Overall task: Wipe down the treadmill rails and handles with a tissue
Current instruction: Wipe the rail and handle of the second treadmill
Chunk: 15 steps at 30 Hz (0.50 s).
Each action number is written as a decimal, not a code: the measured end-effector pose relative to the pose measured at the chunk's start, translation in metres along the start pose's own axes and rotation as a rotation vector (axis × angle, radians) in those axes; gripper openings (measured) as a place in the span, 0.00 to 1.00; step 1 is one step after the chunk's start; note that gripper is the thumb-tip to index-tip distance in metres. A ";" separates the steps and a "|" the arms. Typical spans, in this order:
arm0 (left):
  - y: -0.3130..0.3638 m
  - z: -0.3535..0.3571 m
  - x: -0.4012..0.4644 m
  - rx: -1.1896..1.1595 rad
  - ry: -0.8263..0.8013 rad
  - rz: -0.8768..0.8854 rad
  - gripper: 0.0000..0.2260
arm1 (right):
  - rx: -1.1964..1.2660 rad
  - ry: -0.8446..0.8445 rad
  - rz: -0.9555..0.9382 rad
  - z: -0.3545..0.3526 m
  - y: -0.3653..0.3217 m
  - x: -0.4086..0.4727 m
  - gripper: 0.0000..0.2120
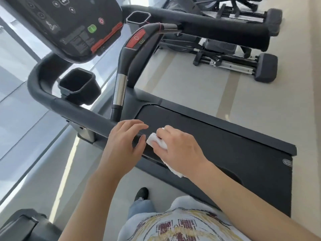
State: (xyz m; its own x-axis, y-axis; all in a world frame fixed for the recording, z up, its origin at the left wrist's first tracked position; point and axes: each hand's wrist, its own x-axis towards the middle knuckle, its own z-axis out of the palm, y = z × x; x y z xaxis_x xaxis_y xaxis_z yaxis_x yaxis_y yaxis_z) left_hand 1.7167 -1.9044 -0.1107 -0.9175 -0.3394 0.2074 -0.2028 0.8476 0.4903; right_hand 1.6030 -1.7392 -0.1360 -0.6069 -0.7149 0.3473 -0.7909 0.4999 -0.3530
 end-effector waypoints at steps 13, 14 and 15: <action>-0.112 -0.031 0.045 -0.055 -0.308 0.389 0.13 | -0.247 0.084 0.442 -0.003 -0.020 -0.012 0.19; -0.119 -0.034 0.047 -0.054 -0.316 0.402 0.13 | -0.266 0.113 0.482 -0.001 -0.024 -0.011 0.19; -0.126 -0.038 0.048 -0.054 -0.322 0.408 0.14 | -0.283 0.147 0.517 0.001 -0.030 -0.009 0.19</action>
State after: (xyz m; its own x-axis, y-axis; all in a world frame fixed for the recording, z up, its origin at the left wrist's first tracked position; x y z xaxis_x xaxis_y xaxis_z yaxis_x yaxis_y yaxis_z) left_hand 1.7114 -2.0431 -0.1307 -0.9786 0.1641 0.1242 0.2036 0.8596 0.4687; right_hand 1.6321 -1.7488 -0.1297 -0.9067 -0.2796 0.3159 -0.3685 0.8893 -0.2707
